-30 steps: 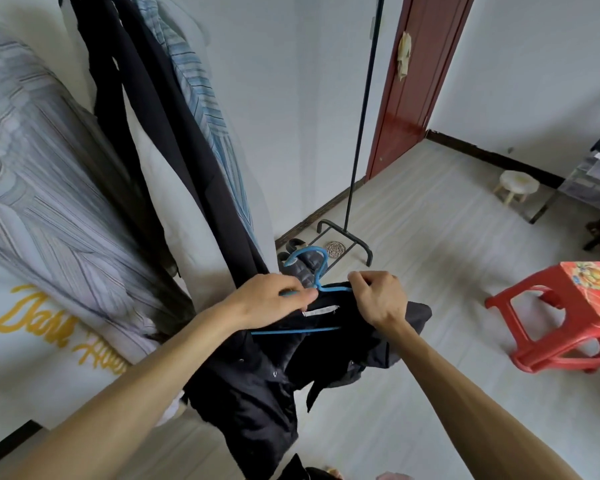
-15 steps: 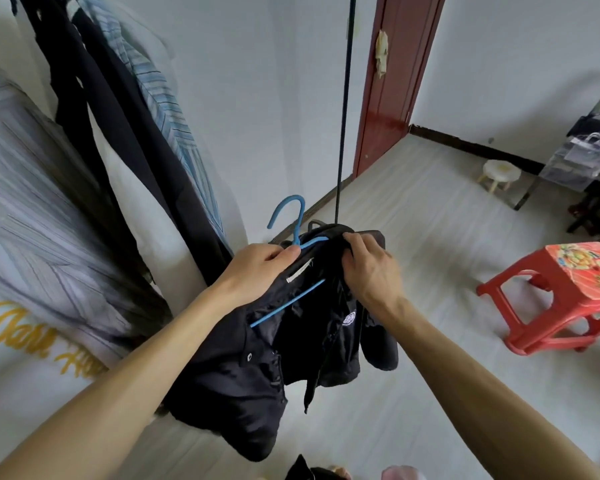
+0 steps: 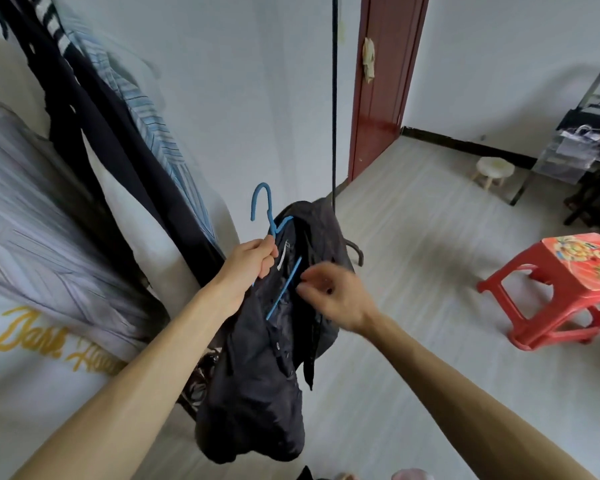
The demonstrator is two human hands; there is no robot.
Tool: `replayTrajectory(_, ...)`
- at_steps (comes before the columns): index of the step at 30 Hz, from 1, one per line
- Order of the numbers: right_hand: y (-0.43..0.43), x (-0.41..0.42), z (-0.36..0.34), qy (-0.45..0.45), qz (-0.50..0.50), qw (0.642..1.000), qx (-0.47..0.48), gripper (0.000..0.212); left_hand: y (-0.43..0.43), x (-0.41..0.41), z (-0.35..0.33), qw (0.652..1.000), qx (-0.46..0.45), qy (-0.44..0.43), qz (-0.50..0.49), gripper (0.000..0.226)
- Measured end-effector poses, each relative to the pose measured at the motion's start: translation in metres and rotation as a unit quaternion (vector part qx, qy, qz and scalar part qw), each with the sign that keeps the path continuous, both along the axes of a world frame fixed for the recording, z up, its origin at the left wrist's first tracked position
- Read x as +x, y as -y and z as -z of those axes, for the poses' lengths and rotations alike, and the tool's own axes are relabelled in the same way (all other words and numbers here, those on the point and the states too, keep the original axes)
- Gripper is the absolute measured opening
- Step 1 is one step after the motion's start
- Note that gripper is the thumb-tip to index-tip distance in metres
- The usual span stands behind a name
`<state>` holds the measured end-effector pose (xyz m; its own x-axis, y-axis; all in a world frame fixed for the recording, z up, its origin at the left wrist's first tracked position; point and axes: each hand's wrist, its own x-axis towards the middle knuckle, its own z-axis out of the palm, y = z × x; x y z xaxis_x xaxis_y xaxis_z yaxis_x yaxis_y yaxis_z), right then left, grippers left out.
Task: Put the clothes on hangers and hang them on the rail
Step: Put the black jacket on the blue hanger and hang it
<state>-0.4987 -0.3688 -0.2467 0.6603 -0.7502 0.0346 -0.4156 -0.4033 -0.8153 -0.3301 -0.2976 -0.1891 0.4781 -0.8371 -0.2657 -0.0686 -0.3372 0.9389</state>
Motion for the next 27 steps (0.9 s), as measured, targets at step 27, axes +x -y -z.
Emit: replayTrajectory(27, 0.053, 0.019, 0.003, -0.096, 0.061, 0.989, -0.091, 0.064, -0.024, -0.016, -0.012, 0.987, 0.01, 0.161, 0.009, 0.04)
